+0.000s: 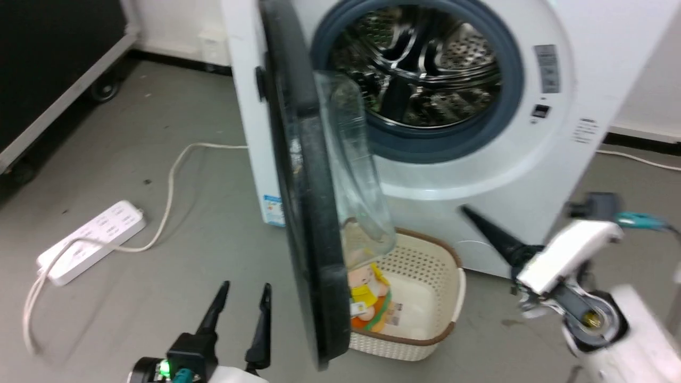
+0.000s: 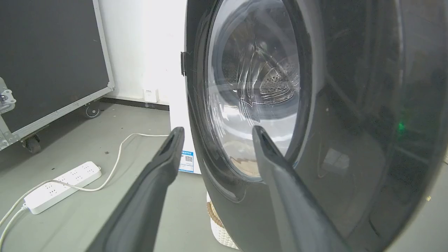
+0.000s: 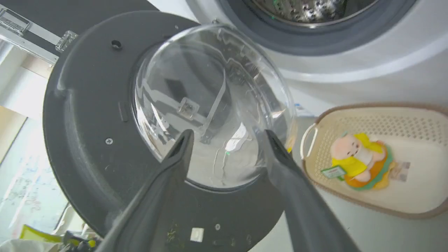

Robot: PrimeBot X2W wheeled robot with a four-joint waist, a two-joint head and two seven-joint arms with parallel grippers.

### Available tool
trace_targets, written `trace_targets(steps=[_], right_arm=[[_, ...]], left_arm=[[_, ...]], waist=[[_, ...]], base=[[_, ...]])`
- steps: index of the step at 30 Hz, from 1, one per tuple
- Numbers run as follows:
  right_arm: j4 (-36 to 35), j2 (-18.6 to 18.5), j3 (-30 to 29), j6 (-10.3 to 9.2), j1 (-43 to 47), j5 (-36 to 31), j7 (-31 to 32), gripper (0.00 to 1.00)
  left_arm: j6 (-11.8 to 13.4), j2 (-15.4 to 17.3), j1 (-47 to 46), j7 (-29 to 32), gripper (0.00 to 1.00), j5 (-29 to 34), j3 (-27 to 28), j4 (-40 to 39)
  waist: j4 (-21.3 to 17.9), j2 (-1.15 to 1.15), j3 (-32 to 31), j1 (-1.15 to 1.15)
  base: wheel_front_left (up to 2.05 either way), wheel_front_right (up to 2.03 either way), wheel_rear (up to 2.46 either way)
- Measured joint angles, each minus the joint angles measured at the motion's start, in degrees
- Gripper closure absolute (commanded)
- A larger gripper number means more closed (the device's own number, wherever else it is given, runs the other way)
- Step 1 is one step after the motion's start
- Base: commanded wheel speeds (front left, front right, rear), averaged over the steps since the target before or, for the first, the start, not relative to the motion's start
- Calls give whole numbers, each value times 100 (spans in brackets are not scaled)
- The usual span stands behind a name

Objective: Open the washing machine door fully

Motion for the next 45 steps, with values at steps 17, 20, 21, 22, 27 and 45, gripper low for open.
trace_targets(steps=[17,20,21,22,27,45], right_arm=[[-1388,20,-1488,1,2289,-5592,-3479,0],[-1822,582,-1824,1,2763,-6314,-3481,0],[-1907,730,-1875,1,2900,-6486,-3481,0],[-1992,829,-1909,1,3028,-6681,-3481,0],[-2009,1003,-1883,2,3382,-7226,-3481,0],[-1975,1028,-1967,2,3401,-7150,-3481,0]], left_arm=[[-400,1,298,0,0,-1,690,-107],[-445,1,358,0,0,-2,695,-105],[-446,1,375,0,0,-3,700,-104],[-450,1,404,1,0,-3,698,-107],[-474,2,469,0,0,-12,670,-102],[-493,2,467,1,100,-12,604,-57]], waist=[[-1104,0,-252,0],[-1186,0,-265,-1],[-1201,0,-268,-1],[-1213,0,-268,-1],[-1232,0,-249,-1],[-1104,0,-202,0]], base=[[0,0,0],[0,0,0],[0,0,0],[0,0,0],[0,0,0],[0,0,0]])
